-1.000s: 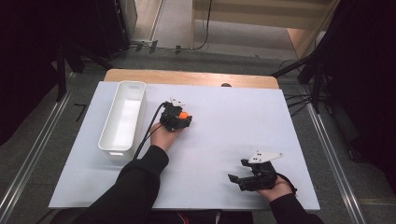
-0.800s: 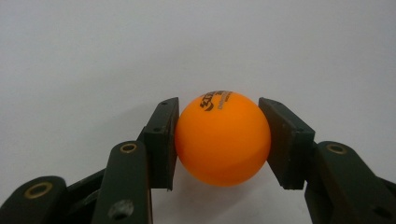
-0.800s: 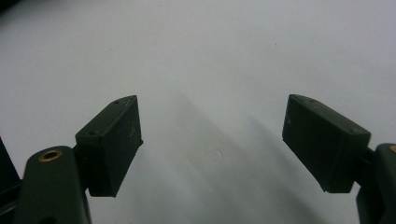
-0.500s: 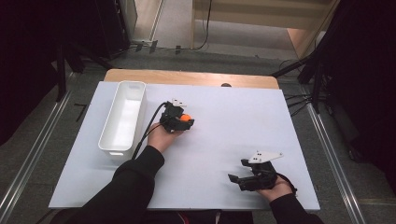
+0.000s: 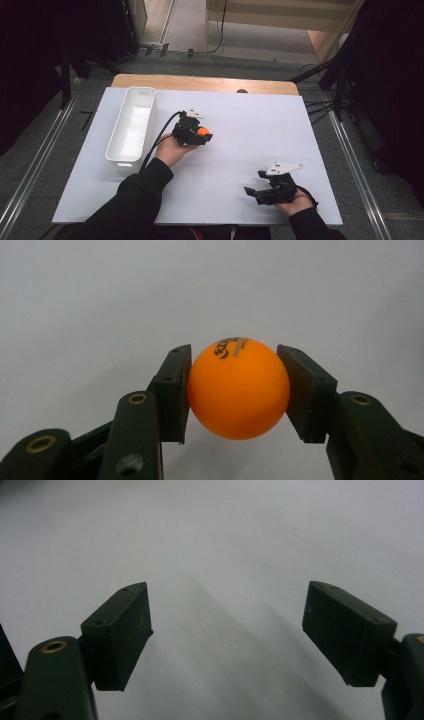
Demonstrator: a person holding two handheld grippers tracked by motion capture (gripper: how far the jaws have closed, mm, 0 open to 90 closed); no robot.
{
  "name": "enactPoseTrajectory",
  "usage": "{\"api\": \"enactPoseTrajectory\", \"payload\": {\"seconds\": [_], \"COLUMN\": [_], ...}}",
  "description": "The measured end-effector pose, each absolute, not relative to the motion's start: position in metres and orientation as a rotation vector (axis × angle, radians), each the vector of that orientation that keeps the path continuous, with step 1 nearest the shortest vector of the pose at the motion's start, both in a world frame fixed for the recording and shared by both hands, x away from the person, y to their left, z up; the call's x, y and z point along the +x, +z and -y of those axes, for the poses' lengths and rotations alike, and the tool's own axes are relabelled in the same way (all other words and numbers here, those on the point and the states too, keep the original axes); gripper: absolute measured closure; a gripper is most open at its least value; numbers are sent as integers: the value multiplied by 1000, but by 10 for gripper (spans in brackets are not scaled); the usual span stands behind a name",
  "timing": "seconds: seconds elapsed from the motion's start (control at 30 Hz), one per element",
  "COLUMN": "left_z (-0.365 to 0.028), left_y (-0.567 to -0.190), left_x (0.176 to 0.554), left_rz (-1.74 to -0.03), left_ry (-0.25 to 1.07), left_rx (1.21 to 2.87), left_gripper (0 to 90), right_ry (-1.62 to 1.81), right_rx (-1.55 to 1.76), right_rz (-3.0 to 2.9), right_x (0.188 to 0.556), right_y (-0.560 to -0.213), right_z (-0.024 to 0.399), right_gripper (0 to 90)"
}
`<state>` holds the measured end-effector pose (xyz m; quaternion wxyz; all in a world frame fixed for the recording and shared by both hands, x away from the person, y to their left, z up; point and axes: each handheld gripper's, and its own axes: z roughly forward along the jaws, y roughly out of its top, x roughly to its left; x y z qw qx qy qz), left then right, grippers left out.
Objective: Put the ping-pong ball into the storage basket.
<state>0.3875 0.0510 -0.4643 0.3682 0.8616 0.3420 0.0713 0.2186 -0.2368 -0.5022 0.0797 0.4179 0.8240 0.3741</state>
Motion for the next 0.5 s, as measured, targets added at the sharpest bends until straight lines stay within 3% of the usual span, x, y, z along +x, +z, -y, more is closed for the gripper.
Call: {"api": "enactPoseTrajectory", "payload": {"seconds": [0.5], "left_z": [-54], "left_y": [-444], "left_x": [379], "left_rz": [-855], "left_ry": [88], "left_rx": [2261], "left_gripper": [510], "right_ry": [1123], "right_rx": [1246], "right_rz": [-2467], "right_x": [219], "right_y": [-502], "right_z": [237], "right_gripper": [185]}}
